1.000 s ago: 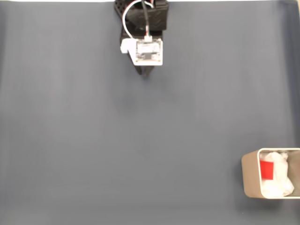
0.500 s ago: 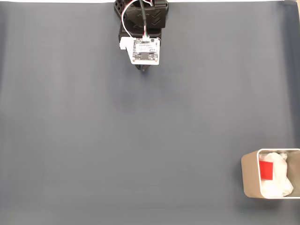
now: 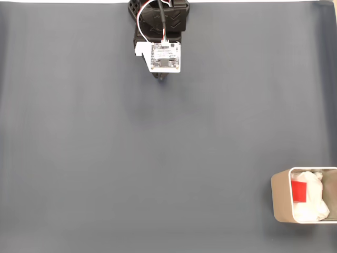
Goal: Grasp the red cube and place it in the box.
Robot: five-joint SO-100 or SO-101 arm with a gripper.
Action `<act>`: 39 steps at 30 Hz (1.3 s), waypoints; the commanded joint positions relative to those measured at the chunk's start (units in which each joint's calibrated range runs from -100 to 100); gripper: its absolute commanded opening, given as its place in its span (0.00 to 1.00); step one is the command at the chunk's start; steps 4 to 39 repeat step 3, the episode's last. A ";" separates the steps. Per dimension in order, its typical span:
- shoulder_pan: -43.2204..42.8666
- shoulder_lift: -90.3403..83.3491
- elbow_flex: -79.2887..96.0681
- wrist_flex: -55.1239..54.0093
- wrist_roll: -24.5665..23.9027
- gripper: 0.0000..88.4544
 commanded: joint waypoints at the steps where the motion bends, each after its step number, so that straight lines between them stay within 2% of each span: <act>1: -0.15 0.09 0.45 1.12 0.29 0.01; 39: -0.15 0.09 0.45 1.12 0.29 0.01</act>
